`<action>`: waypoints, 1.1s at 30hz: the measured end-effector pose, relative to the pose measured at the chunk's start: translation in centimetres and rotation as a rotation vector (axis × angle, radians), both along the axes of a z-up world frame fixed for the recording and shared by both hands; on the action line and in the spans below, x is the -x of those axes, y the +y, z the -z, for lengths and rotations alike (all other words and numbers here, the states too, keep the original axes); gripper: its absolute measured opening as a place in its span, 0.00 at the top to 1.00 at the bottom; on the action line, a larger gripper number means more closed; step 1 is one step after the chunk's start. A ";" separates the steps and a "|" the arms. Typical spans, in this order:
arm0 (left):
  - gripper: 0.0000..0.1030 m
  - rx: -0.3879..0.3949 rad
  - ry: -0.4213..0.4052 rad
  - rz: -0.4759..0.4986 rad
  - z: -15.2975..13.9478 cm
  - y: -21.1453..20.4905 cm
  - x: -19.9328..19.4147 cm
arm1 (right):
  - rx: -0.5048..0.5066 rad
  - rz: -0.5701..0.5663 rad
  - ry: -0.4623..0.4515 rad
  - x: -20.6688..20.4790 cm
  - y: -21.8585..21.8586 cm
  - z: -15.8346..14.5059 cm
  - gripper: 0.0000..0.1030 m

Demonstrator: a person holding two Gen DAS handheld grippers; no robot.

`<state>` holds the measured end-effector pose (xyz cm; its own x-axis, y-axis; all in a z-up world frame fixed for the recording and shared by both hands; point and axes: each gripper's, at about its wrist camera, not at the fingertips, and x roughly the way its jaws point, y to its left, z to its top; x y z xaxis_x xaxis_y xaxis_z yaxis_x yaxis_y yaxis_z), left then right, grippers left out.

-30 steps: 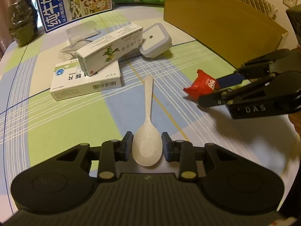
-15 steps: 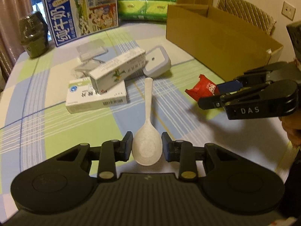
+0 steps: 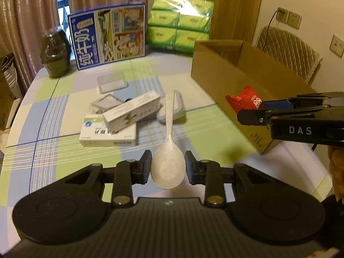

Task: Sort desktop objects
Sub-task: 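Lift the spoon and red candy and carry them toward the cardboard box, then lower the red candy into the box with the right tool while the left tool releases the white spoon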

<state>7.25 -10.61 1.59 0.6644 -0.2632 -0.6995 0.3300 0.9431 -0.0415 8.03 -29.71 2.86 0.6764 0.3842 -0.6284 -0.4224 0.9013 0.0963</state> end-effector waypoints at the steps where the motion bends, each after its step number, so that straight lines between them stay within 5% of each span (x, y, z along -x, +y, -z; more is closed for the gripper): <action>1: 0.73 0.006 -0.005 -0.004 -0.5 -0.5 0.2 | 0.001 0.008 -0.009 0.2 -0.5 -0.5 0.62; 14: 0.73 0.048 -0.043 0.057 -4.9 -8.2 1.6 | -0.011 0.148 -0.075 1.5 -8.6 -5.5 0.62; 33: 0.73 0.065 -0.031 0.130 -5.7 -18.4 -1.1 | -0.020 0.281 -0.079 -0.3 -18.3 -6.4 0.62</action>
